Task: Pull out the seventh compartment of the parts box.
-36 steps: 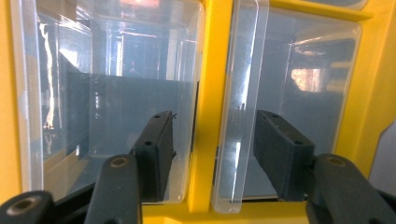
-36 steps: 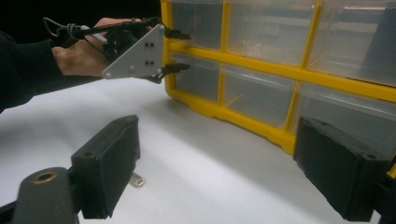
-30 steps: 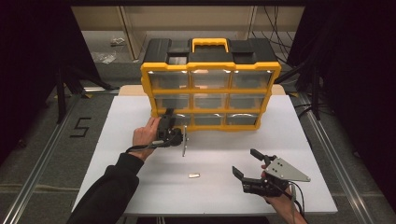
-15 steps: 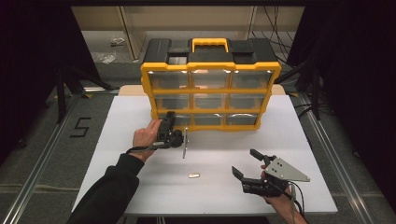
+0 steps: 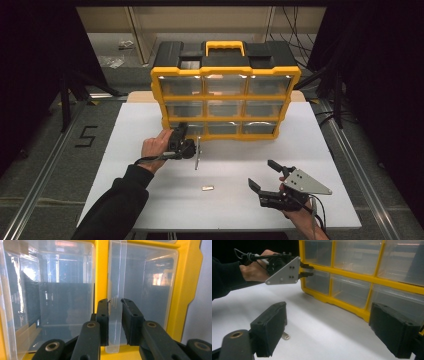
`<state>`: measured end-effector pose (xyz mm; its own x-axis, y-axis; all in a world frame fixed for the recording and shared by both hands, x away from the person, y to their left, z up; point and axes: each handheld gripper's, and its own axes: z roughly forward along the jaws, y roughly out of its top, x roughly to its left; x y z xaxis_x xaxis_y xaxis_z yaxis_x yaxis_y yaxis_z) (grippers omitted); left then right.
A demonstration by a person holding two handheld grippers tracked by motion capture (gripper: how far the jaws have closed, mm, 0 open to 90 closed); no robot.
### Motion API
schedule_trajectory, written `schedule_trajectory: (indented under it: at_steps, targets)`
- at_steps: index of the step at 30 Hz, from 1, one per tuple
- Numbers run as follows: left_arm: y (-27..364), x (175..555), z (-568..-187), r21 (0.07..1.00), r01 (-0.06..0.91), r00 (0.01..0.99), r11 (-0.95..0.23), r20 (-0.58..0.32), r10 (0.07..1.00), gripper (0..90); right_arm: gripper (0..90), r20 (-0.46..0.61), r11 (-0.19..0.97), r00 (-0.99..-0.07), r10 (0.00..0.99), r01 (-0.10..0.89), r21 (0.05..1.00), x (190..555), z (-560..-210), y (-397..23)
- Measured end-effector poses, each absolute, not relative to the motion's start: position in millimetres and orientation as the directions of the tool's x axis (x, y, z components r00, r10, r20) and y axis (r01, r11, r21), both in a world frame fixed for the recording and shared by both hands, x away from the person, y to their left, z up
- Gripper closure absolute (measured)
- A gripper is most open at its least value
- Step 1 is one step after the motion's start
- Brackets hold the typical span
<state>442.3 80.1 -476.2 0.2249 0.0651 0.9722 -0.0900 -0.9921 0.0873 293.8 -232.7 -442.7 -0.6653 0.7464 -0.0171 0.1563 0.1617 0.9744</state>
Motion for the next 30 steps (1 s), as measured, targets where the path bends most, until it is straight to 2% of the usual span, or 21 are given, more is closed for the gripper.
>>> schedule_trajectory:
  at_steps: [30]
  targets:
    - [79.6, 427.4, -476.6, 0.068, -0.096, 0.239, -0.993, 0.97, 0.044, 77.3, 16.1, -0.015, 0.159, -0.668, 0.744, 0.155, 0.975, 293.1, -442.2, -232.4]
